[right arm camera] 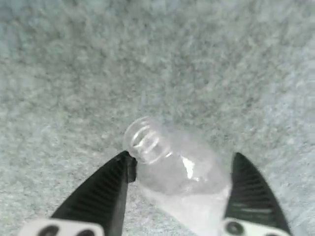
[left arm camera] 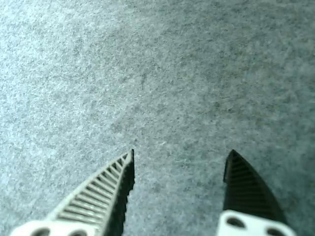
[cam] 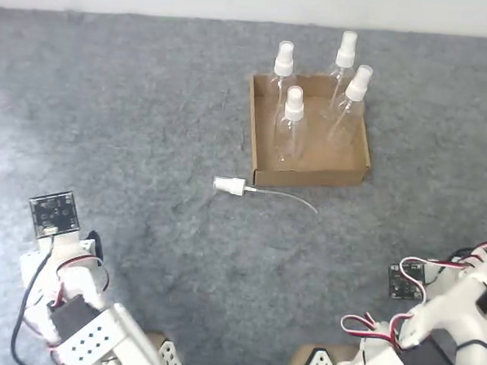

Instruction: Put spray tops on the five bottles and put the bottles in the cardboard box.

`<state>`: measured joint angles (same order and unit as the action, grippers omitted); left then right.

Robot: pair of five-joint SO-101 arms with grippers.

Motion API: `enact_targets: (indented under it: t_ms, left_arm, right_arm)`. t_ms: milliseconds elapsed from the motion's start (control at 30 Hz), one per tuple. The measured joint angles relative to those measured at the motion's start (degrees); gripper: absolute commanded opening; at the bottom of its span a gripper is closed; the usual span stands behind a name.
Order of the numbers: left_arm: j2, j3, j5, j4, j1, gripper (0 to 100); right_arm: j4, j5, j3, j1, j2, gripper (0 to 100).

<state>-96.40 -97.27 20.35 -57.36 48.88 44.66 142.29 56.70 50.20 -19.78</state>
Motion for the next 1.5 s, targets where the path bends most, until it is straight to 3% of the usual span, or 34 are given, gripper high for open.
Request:
enact_targets:
  t_ms: [300, 500, 800, 1067, 1333, 1500]
  left_arm:
    - [0.0, 0.0, 0.0, 0.0, 0.0, 27]
    - [0.0, 0.0, 0.0, 0.0, 0.0, 27]
    - [0.0, 0.0, 0.0, 0.0, 0.0, 27]
    - [0.0, 0.0, 0.0, 0.0, -0.4, 27]
    - [0.0, 0.0, 1.3, 1.1, -4.4, 27]
    - [0.0, 0.2, 4.9, -1.0, -11.0, 27]
  right_arm:
    - [-0.4, -11.1, -0.3, 0.0, 0.0, 11.1]
    - [-0.4, -23.0, -0.3, -2.7, 0.0, 10.9]
    - [-0.4, -43.7, -0.3, -9.5, 0.0, 11.0]
    - [-0.4, -69.3, -0.3, -11.9, -0.1, 11.0]
    - [-0.4, -88.9, -1.3, -11.4, -0.1, 11.0]
    - [-0.4, -96.0, -3.0, -9.5, 0.0, 11.0]
